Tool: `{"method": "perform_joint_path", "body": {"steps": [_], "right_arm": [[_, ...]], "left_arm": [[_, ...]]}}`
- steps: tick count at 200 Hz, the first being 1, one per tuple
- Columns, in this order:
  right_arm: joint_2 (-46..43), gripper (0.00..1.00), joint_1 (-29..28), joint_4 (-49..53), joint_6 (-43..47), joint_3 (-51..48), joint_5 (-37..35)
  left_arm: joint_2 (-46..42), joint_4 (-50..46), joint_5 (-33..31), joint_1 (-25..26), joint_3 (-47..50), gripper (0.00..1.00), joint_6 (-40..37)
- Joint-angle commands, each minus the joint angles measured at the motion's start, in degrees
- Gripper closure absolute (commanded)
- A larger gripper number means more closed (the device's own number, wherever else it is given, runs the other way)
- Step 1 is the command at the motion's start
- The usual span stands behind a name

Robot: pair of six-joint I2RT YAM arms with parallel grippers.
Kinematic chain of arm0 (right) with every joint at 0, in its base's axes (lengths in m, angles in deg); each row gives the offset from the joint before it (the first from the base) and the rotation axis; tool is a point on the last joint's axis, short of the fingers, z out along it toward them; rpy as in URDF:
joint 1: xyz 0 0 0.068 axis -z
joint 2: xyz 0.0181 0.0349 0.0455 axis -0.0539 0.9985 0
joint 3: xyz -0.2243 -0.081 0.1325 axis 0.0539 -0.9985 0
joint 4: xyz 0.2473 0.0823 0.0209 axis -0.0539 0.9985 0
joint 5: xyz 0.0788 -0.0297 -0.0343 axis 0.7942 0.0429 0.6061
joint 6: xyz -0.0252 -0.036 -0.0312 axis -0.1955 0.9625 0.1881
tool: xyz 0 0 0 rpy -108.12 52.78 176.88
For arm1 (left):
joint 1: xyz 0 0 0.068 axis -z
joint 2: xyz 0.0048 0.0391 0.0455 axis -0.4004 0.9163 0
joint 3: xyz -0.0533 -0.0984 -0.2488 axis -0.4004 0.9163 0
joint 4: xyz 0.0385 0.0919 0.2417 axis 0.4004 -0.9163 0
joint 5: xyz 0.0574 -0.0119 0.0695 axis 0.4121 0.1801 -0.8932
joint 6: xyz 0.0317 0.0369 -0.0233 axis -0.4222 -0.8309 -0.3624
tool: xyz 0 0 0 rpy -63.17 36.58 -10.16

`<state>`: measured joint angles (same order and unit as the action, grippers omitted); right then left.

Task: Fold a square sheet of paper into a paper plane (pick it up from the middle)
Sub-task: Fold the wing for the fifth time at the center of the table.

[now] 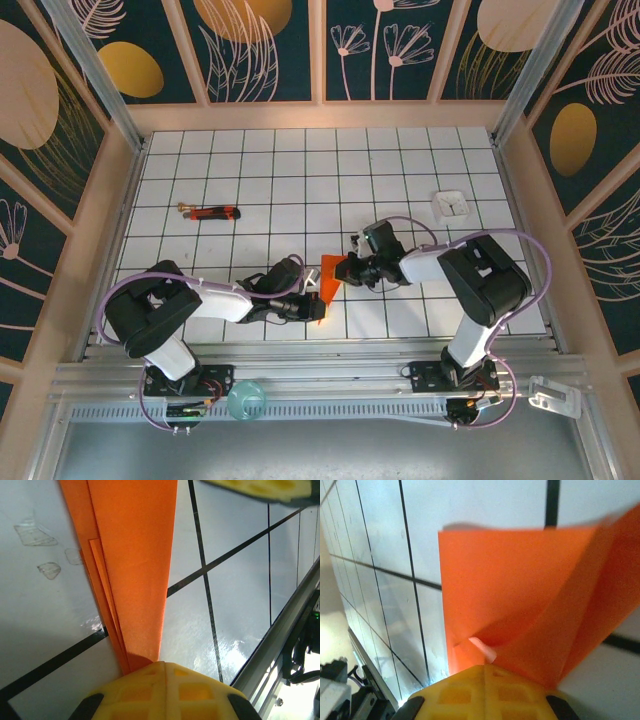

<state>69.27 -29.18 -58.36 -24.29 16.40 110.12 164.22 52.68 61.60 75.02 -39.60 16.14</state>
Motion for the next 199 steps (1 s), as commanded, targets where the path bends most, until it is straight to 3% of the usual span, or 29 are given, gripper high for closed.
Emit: {"method": "perform_joint_path", "body": {"steps": [1,129,173,199], "right_arm": [[4.1,1.0,4.4,-1.3,3.3,1.2,-12.0],[9.6,1.0,13.1,-2.2,6.6,9.3,-9.1],[3.4,1.0,14.5,-0.2,8.2,10.9,-6.3],[-3.8,1.0,13.8,0.2,7.3,6.2,-5.6]], "left_arm": [[6.4,-17.0,-5.9,0.8,5.2,1.0,-2.3],[5.8,-16.8,-6.1,0.8,4.5,1.0,-1.0],[4.8,-16.9,-6.6,0.8,2.7,1.0,0.4],[4.8,-17.4,-6.9,0.8,1.3,1.0,0.8]]}}
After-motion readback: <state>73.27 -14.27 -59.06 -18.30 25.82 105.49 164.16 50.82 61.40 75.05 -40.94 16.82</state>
